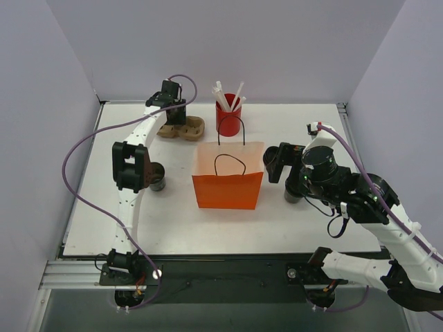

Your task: Pack the takeout coffee

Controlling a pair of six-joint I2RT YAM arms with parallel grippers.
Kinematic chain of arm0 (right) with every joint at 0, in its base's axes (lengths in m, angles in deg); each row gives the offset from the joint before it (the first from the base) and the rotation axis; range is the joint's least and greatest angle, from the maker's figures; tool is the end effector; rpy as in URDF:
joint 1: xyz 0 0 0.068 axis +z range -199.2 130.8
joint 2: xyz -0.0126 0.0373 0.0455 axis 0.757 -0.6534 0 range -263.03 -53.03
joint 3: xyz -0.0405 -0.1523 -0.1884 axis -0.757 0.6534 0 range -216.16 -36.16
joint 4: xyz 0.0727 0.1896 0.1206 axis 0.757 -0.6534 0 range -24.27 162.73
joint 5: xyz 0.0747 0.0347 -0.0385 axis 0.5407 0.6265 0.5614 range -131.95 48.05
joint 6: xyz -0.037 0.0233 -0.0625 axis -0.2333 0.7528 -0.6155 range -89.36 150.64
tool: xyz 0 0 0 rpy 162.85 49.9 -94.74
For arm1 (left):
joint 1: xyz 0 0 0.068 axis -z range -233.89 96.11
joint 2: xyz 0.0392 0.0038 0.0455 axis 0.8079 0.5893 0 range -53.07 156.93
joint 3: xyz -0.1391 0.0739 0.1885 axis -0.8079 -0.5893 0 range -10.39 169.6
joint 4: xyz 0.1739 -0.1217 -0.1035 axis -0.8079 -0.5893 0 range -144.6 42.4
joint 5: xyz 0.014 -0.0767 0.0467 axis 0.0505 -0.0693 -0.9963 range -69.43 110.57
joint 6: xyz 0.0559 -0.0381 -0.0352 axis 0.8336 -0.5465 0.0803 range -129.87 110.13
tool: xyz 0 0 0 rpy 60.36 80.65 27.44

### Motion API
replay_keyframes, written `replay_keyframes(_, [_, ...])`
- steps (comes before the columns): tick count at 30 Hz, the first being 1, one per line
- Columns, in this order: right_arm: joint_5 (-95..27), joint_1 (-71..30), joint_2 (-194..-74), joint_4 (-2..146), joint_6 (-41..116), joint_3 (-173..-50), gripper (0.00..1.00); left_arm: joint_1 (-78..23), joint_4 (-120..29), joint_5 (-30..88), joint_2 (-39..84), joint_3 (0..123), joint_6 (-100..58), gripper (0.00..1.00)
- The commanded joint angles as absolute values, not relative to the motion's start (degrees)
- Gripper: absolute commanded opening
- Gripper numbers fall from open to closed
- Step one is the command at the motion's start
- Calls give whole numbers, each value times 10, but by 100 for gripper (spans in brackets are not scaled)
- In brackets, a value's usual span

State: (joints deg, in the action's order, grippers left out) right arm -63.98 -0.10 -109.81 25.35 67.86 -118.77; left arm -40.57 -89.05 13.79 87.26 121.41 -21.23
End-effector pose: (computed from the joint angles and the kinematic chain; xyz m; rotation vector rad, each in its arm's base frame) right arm 0.1396 0.1242 0.4104 0.0549 1.9697 0.6319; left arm 0.5025 -0.1112 0.1853 -0.0107 2.4353 -0.0485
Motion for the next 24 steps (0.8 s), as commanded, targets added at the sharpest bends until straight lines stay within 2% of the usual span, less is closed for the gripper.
replay_keyframes(1, [-646, -6, -1094, 260, 673, -1190, 89, -410, -885, 152, 878, 1219, -220, 57])
replay_keyframes(5, [-647, -6, -1094, 259, 672, -1189, 89, -410, -881, 156, 881, 1221, -221, 57])
replay_keyframes(9, [-647, -7, -1091, 259, 672, -1185, 89, -411, -879, 159, 880, 1221, -219, 50])
replay_keyframes(12, [-646, -9, -1088, 260, 673, -1181, 89, -409, -880, 162, 874, 1227, -215, 41])
replay_keyframes(13, [-647, -9, -1087, 260, 673, -1180, 89, -409, -883, 160, 874, 1235, -214, 36])
replay_keyframes(24, [-642, -15, -1091, 260, 670, -1182, 89, -409, -922, 131, 850, 1317, -203, 36])
